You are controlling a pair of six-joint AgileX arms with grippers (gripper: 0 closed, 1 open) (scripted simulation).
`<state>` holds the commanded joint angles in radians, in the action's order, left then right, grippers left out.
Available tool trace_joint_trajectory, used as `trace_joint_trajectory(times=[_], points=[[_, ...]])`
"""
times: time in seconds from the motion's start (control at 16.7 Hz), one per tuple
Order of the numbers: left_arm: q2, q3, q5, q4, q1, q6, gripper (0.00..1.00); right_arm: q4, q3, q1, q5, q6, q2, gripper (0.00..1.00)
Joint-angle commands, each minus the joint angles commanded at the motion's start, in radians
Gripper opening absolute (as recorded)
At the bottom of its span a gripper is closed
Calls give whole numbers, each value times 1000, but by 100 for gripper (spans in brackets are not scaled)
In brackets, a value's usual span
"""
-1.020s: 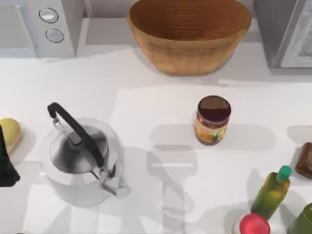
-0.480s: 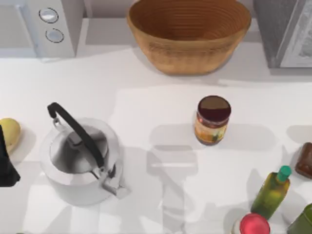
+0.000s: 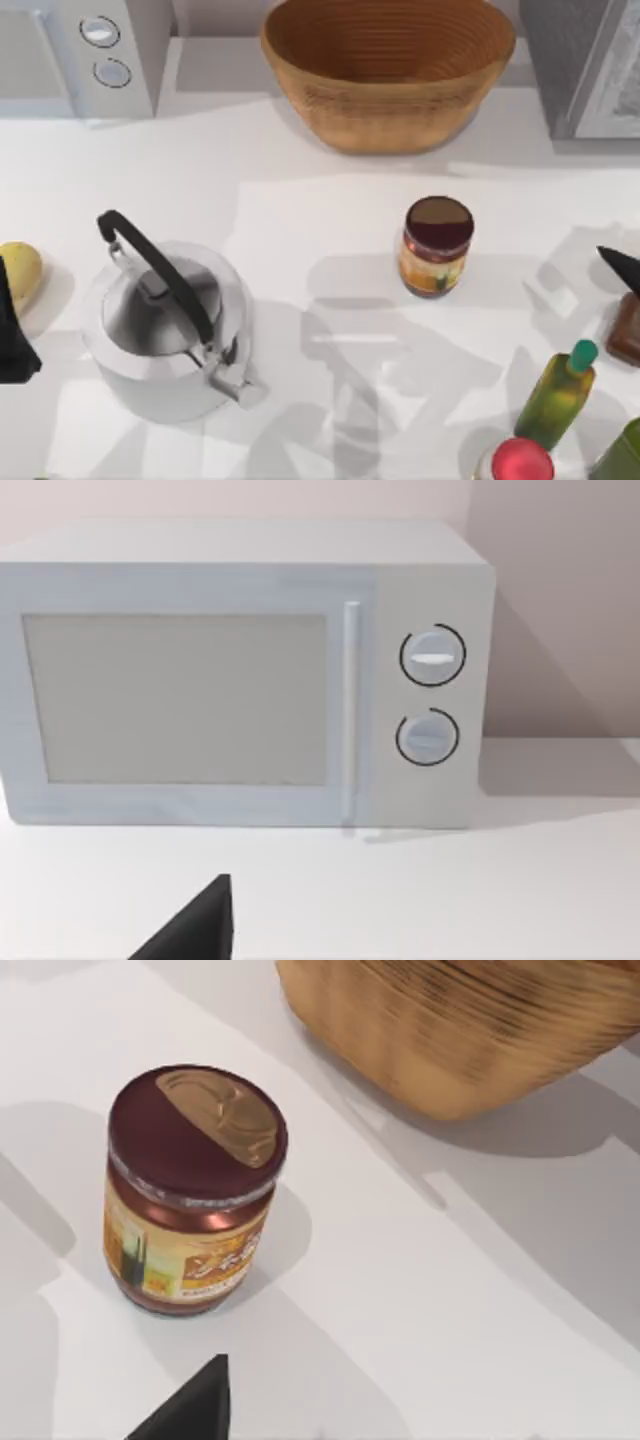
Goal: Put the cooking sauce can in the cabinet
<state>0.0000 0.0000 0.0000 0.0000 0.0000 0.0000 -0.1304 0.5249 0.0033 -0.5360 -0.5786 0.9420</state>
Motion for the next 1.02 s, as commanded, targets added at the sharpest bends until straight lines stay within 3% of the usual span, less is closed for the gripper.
trace_joint_trajectory(times=[0.6,1.02], points=[[0,0,0,0,0,0,100,-122,461,33,-492,-500,865,100],[0,0,0,0,0,0,100,-175,645,54,-702,-717,1226,100]])
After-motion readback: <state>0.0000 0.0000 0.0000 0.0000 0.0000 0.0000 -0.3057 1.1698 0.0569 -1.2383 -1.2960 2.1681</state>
